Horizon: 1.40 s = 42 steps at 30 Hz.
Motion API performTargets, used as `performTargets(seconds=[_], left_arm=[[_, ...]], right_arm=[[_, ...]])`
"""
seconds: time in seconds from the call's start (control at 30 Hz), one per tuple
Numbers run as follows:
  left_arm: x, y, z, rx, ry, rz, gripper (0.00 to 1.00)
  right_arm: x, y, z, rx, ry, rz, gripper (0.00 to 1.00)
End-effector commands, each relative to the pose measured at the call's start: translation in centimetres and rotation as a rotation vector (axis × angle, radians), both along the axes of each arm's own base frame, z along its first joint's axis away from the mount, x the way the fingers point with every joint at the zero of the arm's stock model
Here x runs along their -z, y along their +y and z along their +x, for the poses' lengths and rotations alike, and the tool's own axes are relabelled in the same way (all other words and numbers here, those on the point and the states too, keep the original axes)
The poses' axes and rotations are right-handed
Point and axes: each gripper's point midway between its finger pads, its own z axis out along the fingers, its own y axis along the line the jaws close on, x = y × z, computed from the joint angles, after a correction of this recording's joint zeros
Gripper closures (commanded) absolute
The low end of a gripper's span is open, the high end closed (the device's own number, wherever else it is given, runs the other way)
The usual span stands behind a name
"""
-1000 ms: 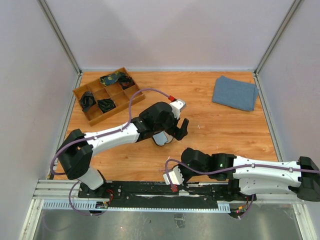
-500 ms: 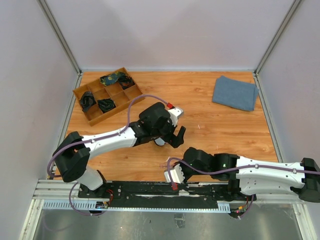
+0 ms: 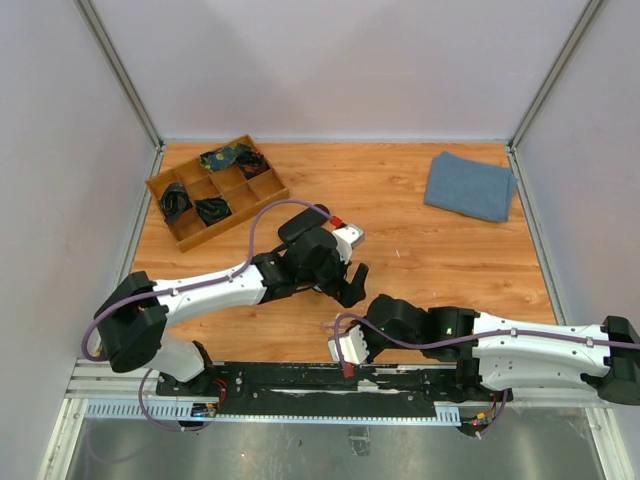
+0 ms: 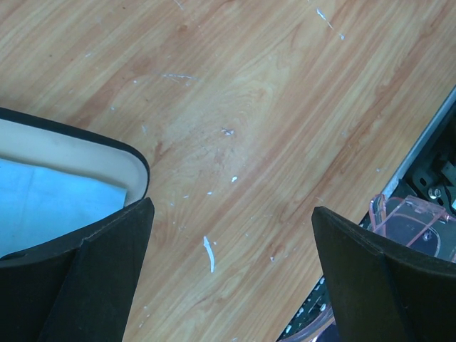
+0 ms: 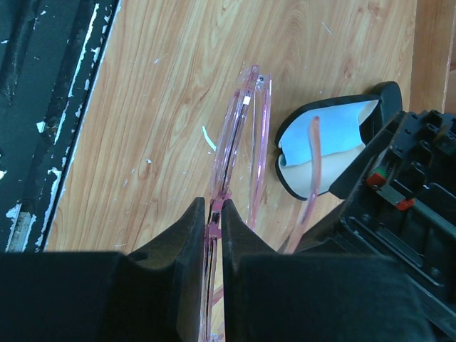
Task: Organize the sunglasses
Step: Fold the sunglasses.
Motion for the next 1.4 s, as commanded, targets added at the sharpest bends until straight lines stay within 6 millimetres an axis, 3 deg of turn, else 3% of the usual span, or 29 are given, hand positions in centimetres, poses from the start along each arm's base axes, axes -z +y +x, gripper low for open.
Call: performTargets(seconds=[0.0, 0.47, 0.63, 0.8, 0.9, 1.03, 1.13, 1.37], left_arm=[[-0.4, -0.4, -1.2, 0.009, 0.000, -0.020, 0.00], [0.1, -0.3, -2.6, -0.008, 0.015, -0.026, 0.00], [-1.0, 0.3, -1.2, -0.097, -0.031, -0.035, 0.00], [-4.8, 3.4, 3.0, -0.345, -0.137, -0.079, 0.00], [-7.8, 6.8, 5.4, -0.520, -0.204, -0.137, 0.00], [-10.2, 11.2, 6.0, -0.670, -0.267, -0.225, 0.00], [-9.8, 13.4, 5.4, -0.723, -0.267, -0.268, 0.00], [-5.2, 15.9, 4.2, -0.812, -0.201, -0.286, 0.00]], right_arm=[[-2.0, 0.7, 0.5, 0.032, -0.025, 0.057, 0.99], [-2.9, 0.3, 1.7, 0.107, -0.053, 0.095, 0.99], [-2.8, 0.3, 1.6, 0.111, -0.043, 0.094, 0.99], [-1.9, 0.2, 1.6, 0.137, -0.019, 0.080, 0.99], [-1.4, 0.1, 1.8, 0.171, -0.005, 0.085, 0.99], [-1.0, -0.1, 2.7, 0.259, 0.012, 0.120, 0.99], [-1.6, 0.0, 3.9, 0.349, 0.013, 0.176, 0.99], [-3.5, 0.3, 7.2, 0.576, 0.061, 0.307, 0.99]])
